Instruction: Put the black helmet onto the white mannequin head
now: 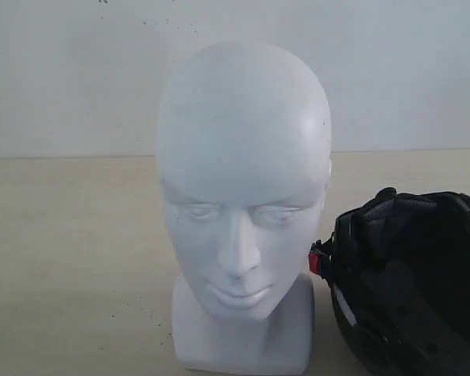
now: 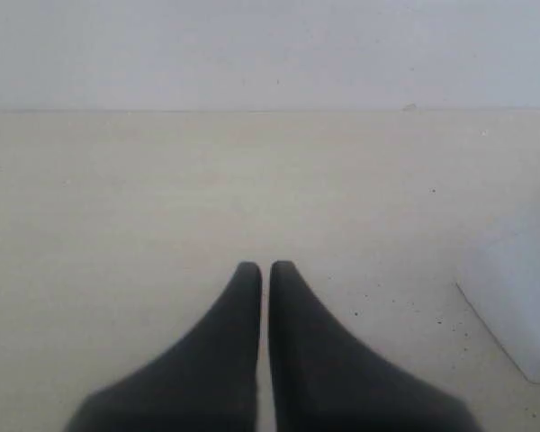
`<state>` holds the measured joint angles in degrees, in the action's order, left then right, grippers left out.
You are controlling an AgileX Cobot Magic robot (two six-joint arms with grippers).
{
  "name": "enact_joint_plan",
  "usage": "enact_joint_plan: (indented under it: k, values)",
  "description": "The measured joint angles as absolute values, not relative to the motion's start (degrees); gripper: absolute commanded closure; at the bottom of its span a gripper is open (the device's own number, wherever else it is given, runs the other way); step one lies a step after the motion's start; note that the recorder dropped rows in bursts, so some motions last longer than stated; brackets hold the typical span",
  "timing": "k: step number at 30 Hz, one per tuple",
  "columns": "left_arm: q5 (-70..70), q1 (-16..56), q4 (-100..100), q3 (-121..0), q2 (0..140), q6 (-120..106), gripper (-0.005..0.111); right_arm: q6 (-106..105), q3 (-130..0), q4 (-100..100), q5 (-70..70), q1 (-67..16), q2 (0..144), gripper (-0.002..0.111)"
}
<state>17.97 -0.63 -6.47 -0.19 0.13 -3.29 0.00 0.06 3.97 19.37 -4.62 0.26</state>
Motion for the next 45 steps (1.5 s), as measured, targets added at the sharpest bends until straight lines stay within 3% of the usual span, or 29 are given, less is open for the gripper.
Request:
enact_joint_plan:
  k: [38,45]
  values:
    - [17.97,-0.63,-6.47,-0.19,0.13,-3.29,0.102,-0.3,0.06,2.64,19.25,-4.62,0.26,0.108]
    - [17.97,-0.63,-6.47,-0.19,0.13,-3.29,0.102,-2.98,0.06,0.4,12.56,-4.62,0.26,0.108]
